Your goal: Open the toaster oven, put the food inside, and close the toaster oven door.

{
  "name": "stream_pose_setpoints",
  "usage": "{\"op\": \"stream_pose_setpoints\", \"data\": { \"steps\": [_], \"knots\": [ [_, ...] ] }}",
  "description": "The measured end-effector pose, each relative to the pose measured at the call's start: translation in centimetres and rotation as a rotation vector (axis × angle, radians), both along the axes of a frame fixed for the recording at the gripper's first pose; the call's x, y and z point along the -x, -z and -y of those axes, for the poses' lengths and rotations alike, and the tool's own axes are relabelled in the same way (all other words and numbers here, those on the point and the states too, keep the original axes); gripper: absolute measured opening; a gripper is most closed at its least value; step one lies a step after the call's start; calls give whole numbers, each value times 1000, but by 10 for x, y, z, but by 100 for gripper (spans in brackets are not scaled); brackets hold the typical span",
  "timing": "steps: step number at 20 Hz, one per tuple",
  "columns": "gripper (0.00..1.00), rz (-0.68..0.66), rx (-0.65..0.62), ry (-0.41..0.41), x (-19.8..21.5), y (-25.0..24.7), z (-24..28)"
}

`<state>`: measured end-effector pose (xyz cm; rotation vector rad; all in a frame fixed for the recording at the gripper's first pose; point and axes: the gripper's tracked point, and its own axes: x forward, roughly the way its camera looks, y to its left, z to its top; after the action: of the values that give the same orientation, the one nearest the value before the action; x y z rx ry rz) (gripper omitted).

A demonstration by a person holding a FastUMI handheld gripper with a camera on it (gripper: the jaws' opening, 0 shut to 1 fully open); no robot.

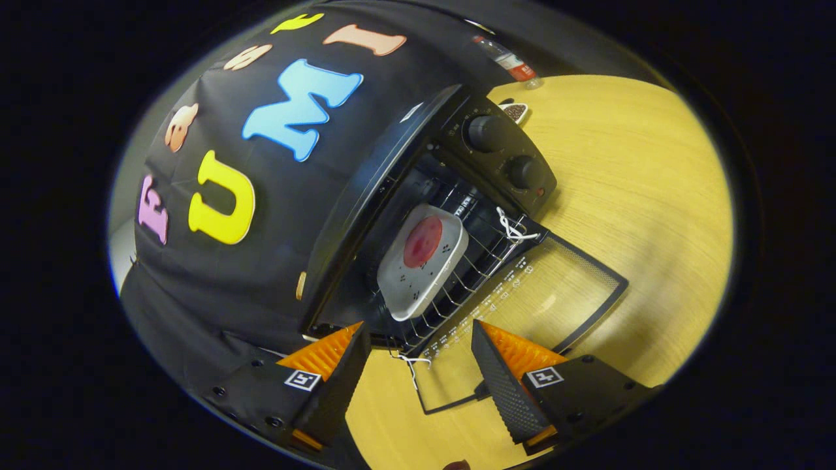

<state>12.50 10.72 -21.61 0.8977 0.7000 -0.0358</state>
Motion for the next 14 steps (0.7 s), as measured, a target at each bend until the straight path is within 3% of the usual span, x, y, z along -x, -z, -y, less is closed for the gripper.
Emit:
{"op": "stream_pose_setpoints", "data": {
  "steps": [7,14],
  "knots": [
    [98,28,388,-246,45,20,9],
    [99,-87,602,-446,80,64,8]
  ]
}}
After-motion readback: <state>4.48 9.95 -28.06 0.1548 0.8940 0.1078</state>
